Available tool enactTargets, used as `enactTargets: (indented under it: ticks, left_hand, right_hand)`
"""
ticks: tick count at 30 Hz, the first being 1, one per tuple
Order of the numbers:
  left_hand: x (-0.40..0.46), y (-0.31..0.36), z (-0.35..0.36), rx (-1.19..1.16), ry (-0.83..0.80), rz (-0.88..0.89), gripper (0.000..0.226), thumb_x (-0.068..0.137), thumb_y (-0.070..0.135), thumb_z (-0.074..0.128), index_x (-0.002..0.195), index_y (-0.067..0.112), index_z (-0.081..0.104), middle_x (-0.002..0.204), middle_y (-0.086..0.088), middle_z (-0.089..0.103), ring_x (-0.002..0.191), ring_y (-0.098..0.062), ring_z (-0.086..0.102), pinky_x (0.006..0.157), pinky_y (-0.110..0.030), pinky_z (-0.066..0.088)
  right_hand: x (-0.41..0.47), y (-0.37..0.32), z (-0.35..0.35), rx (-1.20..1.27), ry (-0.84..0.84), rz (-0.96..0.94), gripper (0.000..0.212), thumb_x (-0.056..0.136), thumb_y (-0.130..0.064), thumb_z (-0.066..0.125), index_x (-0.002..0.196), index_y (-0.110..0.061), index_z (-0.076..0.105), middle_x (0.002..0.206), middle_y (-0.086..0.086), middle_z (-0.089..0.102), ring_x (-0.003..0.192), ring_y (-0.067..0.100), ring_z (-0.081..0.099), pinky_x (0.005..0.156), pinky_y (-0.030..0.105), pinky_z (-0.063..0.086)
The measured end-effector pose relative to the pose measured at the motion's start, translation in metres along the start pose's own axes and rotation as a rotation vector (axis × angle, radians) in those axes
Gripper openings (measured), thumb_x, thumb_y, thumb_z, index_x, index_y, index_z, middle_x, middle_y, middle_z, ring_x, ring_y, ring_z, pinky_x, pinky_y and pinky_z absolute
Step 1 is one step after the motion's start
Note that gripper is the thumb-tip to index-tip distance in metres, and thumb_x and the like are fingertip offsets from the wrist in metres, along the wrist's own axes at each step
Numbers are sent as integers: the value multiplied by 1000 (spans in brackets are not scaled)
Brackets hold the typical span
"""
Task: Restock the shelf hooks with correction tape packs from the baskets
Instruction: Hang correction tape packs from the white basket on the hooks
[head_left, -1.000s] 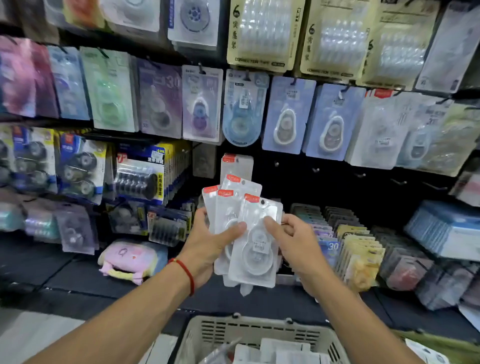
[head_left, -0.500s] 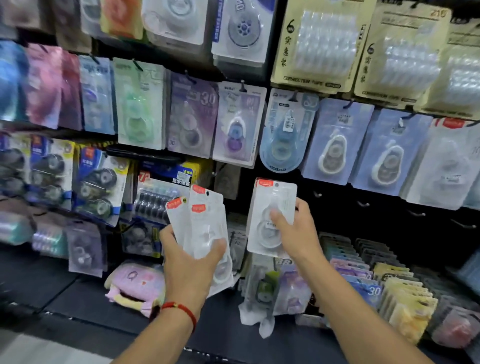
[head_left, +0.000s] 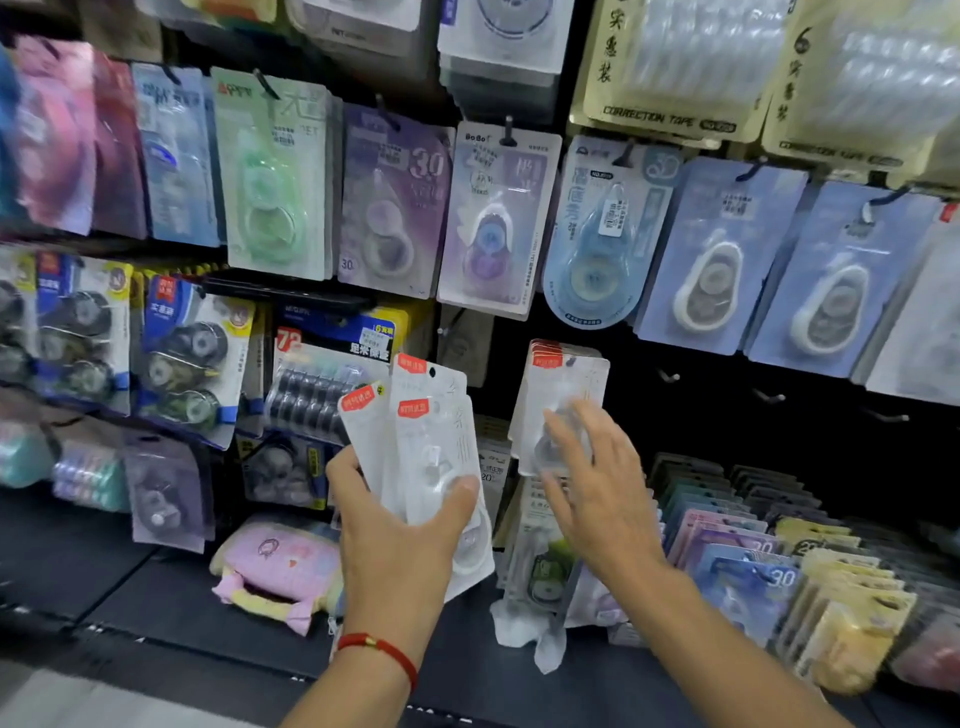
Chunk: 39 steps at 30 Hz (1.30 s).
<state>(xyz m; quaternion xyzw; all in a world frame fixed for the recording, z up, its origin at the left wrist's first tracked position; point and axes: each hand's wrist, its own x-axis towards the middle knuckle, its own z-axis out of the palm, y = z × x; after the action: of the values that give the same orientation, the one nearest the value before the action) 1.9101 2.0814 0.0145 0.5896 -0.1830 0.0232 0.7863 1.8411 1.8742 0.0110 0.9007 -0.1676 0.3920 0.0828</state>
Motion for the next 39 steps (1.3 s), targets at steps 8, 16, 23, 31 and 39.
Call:
enactTargets:
  ticks: [8,16,23,31,39]
  left_hand:
    - [-1,-13,13,5,-7,-1,71,73,28,93,116,52,42,110,30,64,97,9,65,78,-21,51]
    - [0,-24,17,-10,-44,-28,72,72,29,93,112,59,42,112,32,63,99,7,67,77,-19,53]
    - [-4,-19,22,-121,-73,-122,72,64,42,96,109,62,44,109,31,67,94,5,70,76,-23,55]
    - [-14,-14,30,-242,-137,-234,87,38,72,97,109,54,50,107,19,75,97,-8,76,80,-34,61]
    - [-16,-4,27,-337,-228,-305,69,52,69,94,106,52,55,104,16,77,92,-16,79,66,-39,64]
  right_hand:
    - [53,13,43,-277,-130,1,60,95,-26,57,154,-21,45,165,8,33,155,35,26,120,56,29]
    - [91,39,66,-228,-461,131,73,102,-27,48,166,-22,14,176,0,-10,162,28,2,126,55,23]
    - [60,25,26,339,-380,271,33,105,-33,53,133,-21,66,135,2,65,124,23,62,99,36,49]
    - [-13,-17,-64,1059,-596,336,45,78,-70,78,115,-46,70,111,-7,77,102,15,74,91,32,61]
    - [-19,-13,-80,1213,-529,474,44,85,-45,80,124,-27,67,116,-1,79,108,19,76,87,27,60]
